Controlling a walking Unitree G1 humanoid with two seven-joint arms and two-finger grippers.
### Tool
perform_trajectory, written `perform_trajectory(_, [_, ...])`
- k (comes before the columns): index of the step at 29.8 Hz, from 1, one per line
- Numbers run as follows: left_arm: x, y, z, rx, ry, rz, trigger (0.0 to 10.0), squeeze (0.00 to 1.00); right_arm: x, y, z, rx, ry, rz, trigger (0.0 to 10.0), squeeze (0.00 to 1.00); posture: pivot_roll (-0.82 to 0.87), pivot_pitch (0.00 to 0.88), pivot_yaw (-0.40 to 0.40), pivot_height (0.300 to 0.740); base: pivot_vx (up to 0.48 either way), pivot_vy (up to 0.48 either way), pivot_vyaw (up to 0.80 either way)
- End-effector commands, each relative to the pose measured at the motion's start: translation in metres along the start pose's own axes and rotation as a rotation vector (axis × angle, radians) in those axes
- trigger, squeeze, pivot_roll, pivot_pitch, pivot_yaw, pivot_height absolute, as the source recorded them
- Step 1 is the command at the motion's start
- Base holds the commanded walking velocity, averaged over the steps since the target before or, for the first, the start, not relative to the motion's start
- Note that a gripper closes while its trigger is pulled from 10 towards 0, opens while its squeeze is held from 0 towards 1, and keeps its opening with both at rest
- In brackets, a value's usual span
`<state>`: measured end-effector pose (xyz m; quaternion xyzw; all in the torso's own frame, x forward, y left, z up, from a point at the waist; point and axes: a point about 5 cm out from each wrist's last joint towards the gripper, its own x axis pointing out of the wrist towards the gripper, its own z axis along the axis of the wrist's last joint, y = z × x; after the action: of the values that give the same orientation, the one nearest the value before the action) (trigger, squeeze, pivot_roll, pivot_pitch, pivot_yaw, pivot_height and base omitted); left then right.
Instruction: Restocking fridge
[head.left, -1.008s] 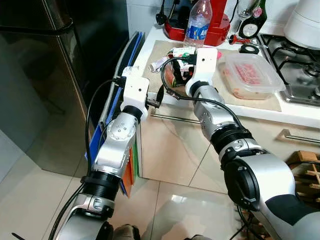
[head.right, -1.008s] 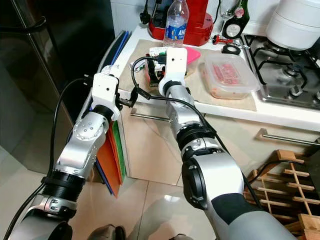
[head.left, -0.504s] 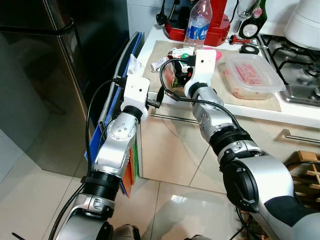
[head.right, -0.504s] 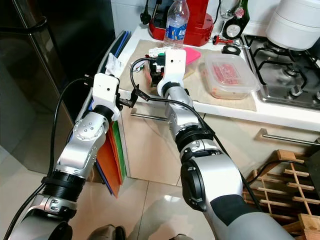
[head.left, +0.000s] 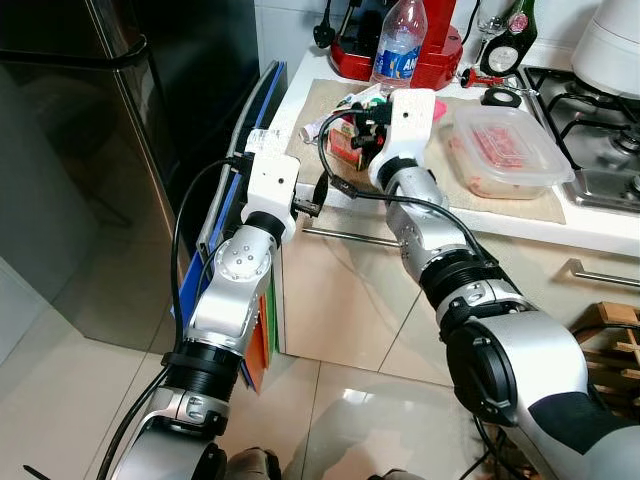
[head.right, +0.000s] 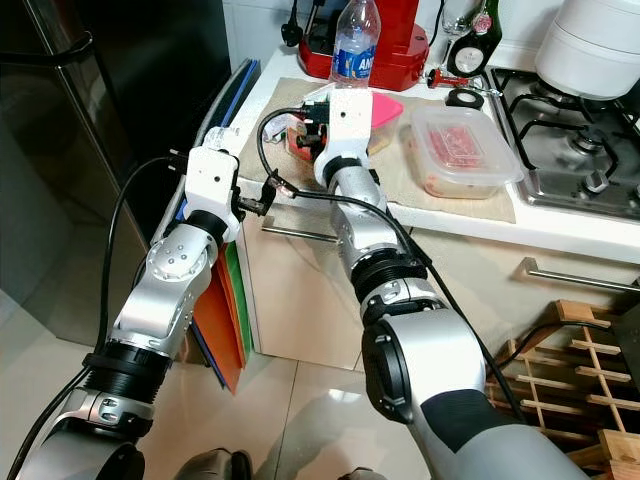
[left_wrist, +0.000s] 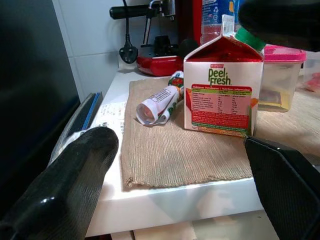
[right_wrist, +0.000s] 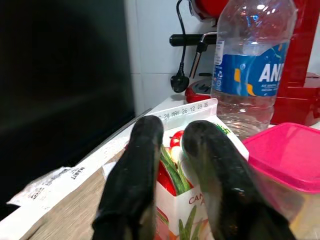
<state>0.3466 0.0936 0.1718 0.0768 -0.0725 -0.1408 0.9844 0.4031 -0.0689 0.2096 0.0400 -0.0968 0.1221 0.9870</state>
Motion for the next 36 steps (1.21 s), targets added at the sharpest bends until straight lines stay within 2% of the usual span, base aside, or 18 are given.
perform_trajectory(1, [0.0015, -0.0017, 0.0010, 0.015, 0.000, -0.007, 10.0, 0.00, 0.0016, -0.0016, 0.0074, -0.015, -0.037, -0.004, 0.0, 0.00, 0.06, 0.012, -0.021, 0.740, 0.000, 0.000, 0.00])
perform_trajectory(7, [0.0015, -0.0017, 0.0006, 0.015, 0.002, -0.008, 10.0, 0.00, 0.0029, -0.0028, 0.0148, -0.026, -0.075, -0.014, 0.0, 0.00, 0.06, 0.014, -0.020, 0.740, 0.000, 0.000, 0.00])
perform_trajectory(9, [0.0017, -0.0019, 0.0007, 0.014, 0.002, -0.008, 10.0, 0.00, 0.0030, -0.0039, 0.0126, -0.033, -0.056, -0.023, 0.0, 0.00, 0.05, 0.017, -0.021, 0.740, 0.000, 0.000, 0.00])
perform_trajectory(10, [0.0018, -0.0021, 0.0007, 0.014, 0.003, -0.006, 10.0, 0.00, 0.0028, -0.0043, 0.0101, -0.023, -0.036, -0.023, 7.5, 0.97, 0.05, 0.018, -0.020, 0.740, 0.000, 0.000, 0.00])
perform_trajectory(12, [0.0020, -0.0022, 0.0007, 0.014, 0.003, -0.005, 10.0, 0.00, 0.0027, -0.0046, 0.0083, -0.015, -0.023, -0.022, 7.5, 0.97, 0.05, 0.018, -0.020, 0.740, 0.000, 0.000, 0.00])
perform_trajectory(13, [0.0020, -0.0019, -0.0001, 0.011, 0.011, 0.001, 10.0, 0.00, 0.0027, -0.0051, 0.0077, -0.014, -0.018, -0.025, 10.0, 1.00, 0.06, 0.021, -0.021, 0.740, 0.000, 0.000, 0.00])
perform_trajectory(21, [0.0014, 0.0002, -0.0008, 0.024, 0.012, 0.018, 10.0, 0.00, 0.0027, -0.0087, 0.0098, -0.017, -0.030, -0.037, 10.0, 1.00, 0.05, 0.026, -0.021, 0.740, 0.000, 0.000, 0.00])
perform_trajectory(32, [0.0013, 0.0008, 0.0031, -0.012, -0.012, 0.026, 10.0, 0.00, 0.0022, -0.0106, 0.0068, -0.050, -0.001, -0.041, 10.0, 1.00, 0.05, 0.028, -0.023, 0.740, 0.000, -0.480, 0.00])
perform_trajectory(36, [0.0018, 0.0008, 0.0029, -0.017, -0.012, 0.035, 10.0, 0.00, 0.0025, -0.0093, 0.0063, -0.065, 0.006, -0.037, 10.0, 1.00, 0.05, 0.027, -0.024, 0.740, 0.000, -0.351, 0.76])
